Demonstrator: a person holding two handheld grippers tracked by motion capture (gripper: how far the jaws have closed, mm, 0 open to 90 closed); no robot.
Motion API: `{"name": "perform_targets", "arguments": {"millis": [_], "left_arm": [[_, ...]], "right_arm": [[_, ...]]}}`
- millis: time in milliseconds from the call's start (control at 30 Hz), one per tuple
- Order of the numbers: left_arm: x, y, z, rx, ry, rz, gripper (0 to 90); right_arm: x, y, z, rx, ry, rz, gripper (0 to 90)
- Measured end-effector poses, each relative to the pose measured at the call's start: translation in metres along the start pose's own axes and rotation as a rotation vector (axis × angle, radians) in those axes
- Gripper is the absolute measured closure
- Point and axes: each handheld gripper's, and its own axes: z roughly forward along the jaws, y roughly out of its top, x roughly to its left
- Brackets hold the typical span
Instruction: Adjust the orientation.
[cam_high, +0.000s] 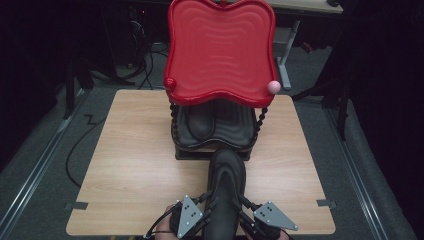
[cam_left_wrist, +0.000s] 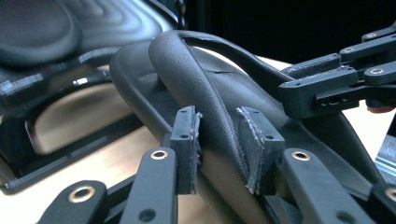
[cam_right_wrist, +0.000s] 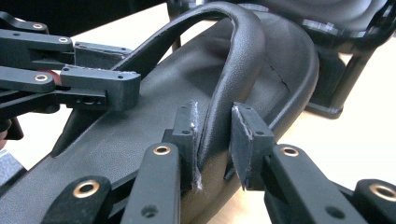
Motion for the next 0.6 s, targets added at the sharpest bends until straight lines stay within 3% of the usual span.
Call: {"name": "perform_targets", "arguments": {"millis": [200, 333, 467, 600], "left_arm": [[0.022, 0.029, 0.024, -0.038, 0.042, 0.043, 68.4], [0.043, 0.043, 0.051, -0.053, 0.07, 0.022, 68.8], [0.06, 0.055, 0.082, -0.052, 0.098, -0.009, 69.7], [0.069, 0.062, 0.105, -0.042, 0.145, -0.013, 70.3]], "right_arm": [[-0.019, 0.028, 0.015, -0.05, -0.017, -0.014, 72.5], [-0.038, 0.048, 0.035, -0.072, -0.037, -0.011, 72.4], [-0.056, 0.066, 0.055, -0.086, -0.091, 0.0, 73.0], [-0.073, 0.08, 0.074, -0.089, -0.137, -0.015, 73.1]]}}
